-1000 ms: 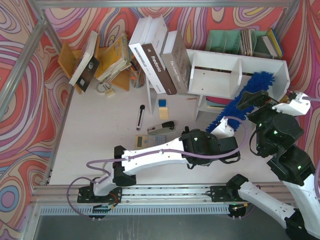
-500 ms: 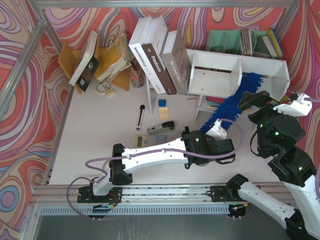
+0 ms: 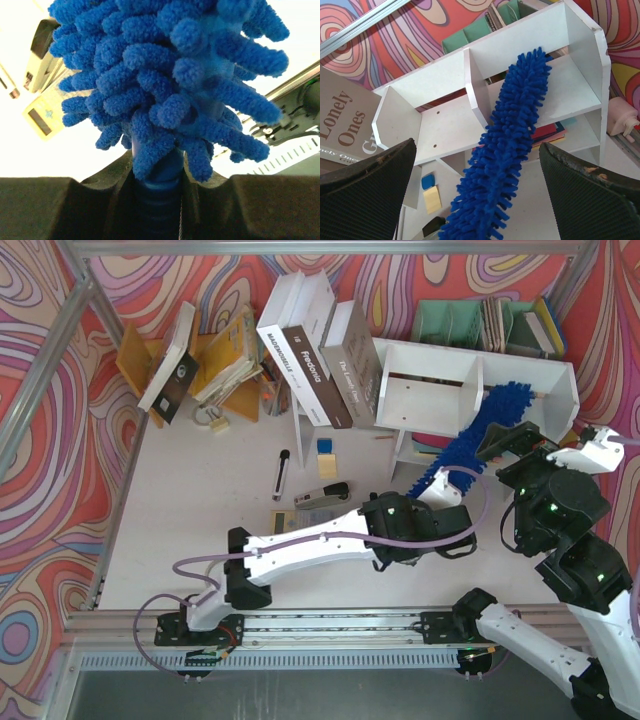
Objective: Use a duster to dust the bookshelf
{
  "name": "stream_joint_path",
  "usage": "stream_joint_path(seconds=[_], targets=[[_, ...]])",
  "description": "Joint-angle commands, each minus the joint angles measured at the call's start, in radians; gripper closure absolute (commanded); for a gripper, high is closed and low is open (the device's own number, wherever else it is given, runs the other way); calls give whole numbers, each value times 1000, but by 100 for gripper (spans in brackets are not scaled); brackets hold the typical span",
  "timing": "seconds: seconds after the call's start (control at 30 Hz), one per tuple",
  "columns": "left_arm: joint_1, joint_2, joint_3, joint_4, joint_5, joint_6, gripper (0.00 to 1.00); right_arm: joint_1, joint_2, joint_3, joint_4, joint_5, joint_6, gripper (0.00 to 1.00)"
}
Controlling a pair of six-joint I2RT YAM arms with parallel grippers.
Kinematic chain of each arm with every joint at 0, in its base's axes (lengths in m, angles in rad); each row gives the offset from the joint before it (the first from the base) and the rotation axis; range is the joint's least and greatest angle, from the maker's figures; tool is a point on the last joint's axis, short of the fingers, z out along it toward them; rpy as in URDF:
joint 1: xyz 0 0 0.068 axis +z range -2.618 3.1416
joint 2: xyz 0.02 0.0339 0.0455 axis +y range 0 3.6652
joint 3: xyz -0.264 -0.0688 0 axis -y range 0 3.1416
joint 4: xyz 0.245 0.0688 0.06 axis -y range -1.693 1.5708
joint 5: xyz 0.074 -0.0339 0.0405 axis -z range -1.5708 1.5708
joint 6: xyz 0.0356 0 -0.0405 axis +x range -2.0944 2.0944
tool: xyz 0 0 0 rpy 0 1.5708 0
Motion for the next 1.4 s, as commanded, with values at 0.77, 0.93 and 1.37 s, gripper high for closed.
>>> stream_joint_path(seconds=[0.77,0.93,1.37], targets=[[16,33,32,40,-8,-23,100,-4,-17,-29,26,25,0,1],[17,79,59,71,55,5,100,-4,-35,-23,23,35,-11,1],[52,-119,-257,189,12,-30,100,-4,-51,-15,23,55,-27,1]])
